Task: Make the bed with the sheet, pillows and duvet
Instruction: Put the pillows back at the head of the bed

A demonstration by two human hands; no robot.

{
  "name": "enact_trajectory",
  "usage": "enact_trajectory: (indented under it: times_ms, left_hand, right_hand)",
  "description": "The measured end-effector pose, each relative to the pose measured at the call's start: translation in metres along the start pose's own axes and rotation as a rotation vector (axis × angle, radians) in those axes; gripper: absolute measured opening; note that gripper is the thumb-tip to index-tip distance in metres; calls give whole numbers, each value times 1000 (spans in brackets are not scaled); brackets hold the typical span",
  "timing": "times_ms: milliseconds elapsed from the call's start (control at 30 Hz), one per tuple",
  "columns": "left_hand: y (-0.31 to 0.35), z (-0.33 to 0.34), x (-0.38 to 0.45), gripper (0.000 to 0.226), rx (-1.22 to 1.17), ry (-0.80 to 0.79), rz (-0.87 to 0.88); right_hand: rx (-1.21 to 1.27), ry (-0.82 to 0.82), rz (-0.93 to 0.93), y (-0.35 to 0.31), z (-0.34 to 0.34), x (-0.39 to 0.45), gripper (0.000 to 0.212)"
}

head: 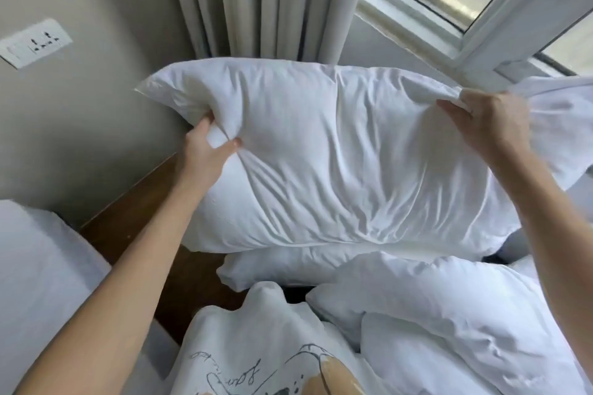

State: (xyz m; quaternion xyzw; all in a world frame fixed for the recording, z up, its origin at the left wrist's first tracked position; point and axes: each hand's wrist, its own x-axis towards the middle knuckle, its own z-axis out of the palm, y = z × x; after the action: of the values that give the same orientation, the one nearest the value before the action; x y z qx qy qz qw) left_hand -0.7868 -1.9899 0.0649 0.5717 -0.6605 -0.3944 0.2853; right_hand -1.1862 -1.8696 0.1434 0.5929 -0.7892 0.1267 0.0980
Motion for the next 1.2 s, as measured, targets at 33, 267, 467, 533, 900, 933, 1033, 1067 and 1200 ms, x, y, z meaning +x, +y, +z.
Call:
enact_trajectory:
  times_ms: [33, 267, 467, 533, 900, 933, 1033, 1067, 1200]
  left_hand:
    - [-4, -20, -2, 59, -10, 38, -14]
    - [-102, -161, -63, 58, 24, 355, -216]
    - [-194, -288, -139, 57, 37, 557, -397]
    - [-223, -333, -168, 59, 22, 617, -456]
    - [-352, -508, -339, 69, 80, 941, -849]
    - [-360, -518, -351, 68, 93, 959, -883]
    - [-384, -549, -380, 64, 135, 1043, -973]
    - [-389, -560, -386, 64, 169, 1063, -1005]
    - [-423, -622, -383, 62, 343, 1103, -1107]
  right_hand:
    - [22, 0, -51, -20, -2, 15, 45]
    - [118, -91, -360, -204, 30, 69, 44]
    - [192, -163, -584, -403, 64, 60, 47]
    - [234, -223, -648, -475, 72, 50, 49]
    - [385, -461, -1055, -805, 123, -48, 41]
    - [393, -483, -1090, -829, 128, -59, 40]
    - [405, -575, -1176, -899, 142, -88, 39]
    - [405, -611, -1195, -921, 148, -95, 41]
    - [431, -779, -1160, -1008, 171, -116, 49]
